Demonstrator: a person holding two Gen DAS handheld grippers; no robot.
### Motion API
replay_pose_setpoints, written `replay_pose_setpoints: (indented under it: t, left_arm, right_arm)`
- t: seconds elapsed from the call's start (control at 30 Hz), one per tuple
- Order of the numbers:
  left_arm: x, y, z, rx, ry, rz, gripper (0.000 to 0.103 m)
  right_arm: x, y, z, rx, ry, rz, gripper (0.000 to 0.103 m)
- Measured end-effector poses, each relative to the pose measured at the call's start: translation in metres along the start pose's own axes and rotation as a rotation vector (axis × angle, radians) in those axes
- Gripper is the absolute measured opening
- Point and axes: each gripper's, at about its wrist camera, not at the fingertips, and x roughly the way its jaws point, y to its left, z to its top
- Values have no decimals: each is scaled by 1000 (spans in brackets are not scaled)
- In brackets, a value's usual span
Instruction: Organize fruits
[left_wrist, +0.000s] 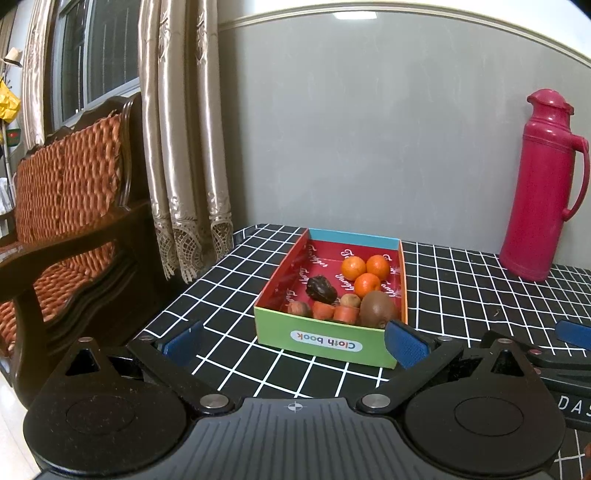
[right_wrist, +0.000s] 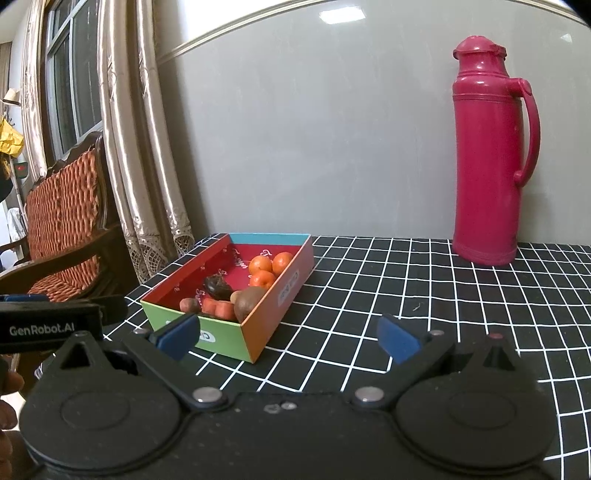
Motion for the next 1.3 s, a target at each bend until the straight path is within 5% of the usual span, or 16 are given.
replay_pose_setpoints:
  t: [1.3]
  left_arm:
    - [3,0,-1,-3,2,-2,103]
  right_arm:
    - [1,0,1,2,4,-1,102]
